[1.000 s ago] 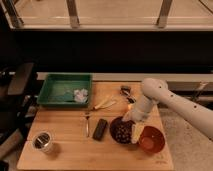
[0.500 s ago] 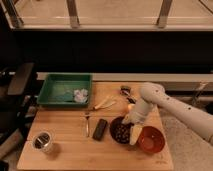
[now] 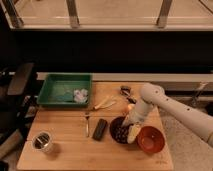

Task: Place grapes in tray

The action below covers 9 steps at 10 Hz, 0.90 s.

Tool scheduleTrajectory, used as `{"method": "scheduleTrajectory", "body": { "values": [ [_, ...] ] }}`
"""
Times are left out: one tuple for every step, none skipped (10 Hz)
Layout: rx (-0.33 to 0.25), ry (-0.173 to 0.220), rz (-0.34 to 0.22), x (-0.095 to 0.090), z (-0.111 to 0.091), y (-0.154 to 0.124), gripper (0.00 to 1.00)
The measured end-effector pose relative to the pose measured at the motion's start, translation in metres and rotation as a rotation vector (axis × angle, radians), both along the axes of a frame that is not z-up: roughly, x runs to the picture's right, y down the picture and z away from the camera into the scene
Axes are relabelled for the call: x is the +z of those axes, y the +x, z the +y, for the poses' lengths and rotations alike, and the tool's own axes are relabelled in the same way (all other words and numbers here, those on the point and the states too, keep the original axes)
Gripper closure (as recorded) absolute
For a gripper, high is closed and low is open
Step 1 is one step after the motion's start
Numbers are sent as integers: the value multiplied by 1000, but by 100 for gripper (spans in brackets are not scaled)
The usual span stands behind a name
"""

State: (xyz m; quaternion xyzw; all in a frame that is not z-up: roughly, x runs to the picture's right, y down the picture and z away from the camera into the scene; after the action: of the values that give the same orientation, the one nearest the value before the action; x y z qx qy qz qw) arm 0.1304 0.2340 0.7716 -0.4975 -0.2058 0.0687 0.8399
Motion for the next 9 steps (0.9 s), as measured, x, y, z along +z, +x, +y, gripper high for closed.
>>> {"method": "scheduleTrajectory", "body": {
  "values": [
    [-1,3,2,0,-1,0,59],
    [-4,6,3,0,-2,0,67],
    [-9,8,3,0,-3,-1,76],
    [-14,10,4,-1,-5,-1,87],
    [-18,12,8,-2,-6,-2,96],
    [-14,19,16,-4,-9,0,100],
    [-5,34,25,-9,-16,3,100],
    [5,53,35,-16,-25,6,100],
    [13,78,44,-24,-36,9,100]
  ]
}}
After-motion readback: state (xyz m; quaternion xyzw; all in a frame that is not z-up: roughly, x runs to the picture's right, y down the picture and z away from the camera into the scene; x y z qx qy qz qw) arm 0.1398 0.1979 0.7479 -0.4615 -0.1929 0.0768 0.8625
